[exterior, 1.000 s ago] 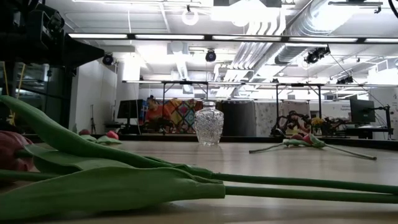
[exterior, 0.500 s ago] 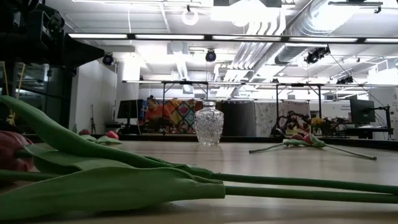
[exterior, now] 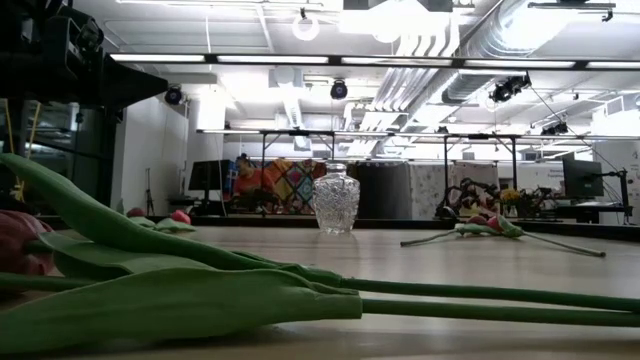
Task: Sort flowers into vase by color
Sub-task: Put the top right black flower into the blue vase
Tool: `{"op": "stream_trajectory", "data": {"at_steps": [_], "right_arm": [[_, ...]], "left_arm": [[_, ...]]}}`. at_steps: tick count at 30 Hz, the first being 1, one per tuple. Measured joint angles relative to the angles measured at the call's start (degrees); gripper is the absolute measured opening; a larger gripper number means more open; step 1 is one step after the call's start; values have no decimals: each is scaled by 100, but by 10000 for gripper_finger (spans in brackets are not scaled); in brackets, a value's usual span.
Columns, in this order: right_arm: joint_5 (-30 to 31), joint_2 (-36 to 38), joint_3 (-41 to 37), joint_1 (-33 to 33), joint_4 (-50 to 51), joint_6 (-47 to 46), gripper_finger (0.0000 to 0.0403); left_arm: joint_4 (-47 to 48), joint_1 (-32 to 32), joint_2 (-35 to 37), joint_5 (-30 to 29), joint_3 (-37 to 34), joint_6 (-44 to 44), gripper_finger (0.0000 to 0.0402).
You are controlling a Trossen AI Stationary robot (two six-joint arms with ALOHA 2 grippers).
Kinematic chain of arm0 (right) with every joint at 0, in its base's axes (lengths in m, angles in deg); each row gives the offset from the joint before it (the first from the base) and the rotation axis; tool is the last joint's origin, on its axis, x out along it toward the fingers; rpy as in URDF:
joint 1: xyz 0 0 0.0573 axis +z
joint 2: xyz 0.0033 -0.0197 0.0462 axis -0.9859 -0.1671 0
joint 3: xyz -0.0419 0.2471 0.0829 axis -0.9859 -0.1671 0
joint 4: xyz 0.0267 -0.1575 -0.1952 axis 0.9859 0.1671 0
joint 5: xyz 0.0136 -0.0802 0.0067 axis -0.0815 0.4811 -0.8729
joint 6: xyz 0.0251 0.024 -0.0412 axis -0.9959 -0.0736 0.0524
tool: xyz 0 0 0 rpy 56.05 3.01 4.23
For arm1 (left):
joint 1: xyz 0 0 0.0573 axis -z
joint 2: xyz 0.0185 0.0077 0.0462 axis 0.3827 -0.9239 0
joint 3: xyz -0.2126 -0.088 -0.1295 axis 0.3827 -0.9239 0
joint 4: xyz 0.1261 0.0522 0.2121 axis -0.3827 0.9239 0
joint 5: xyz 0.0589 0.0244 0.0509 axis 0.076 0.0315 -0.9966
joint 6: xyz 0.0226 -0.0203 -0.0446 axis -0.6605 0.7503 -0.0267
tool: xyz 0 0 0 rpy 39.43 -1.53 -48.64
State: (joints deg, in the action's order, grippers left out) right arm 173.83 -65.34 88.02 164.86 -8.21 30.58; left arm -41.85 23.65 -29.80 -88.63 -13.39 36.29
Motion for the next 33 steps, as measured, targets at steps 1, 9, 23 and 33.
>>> {"op": "stream_trajectory", "data": {"at_steps": [1, 9, 23, 33], "right_arm": [[0, -23, 0, -1, 32, -81, 0], [0, -163, 0, -1, 113, -230, 0], [2, -171, 0, 4, -208, -216, 25], [2, -153, 15, 105, -829, 560, 193]], "left_arm": [[0, 0, 0, 0, 0, 0, 8], [-2, 0, 0, 0, 0, 0, 8], [0, 0, 2, 0, 1, 0, 8], [0, 2, 1, 0, 1, 1, 8]]}}
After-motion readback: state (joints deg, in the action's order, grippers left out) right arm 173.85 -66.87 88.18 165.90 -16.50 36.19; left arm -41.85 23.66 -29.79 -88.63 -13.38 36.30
